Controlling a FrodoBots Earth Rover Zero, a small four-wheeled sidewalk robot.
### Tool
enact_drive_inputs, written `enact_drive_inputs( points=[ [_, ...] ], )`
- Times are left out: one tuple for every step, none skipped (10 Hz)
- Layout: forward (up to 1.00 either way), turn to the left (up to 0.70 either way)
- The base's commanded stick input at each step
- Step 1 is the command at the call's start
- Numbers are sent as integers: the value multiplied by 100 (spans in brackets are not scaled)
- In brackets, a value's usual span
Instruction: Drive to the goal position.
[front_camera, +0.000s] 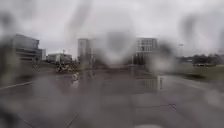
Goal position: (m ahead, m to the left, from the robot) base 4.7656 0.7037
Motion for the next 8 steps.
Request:
enact_drive_inputs(
  points=[
    [7, 0],
    [7, 0],
    [7, 0],
    [7, 0],
    [7, 0],
    [7, 0],
    [7, 0],
    [7, 0]
  ],
)
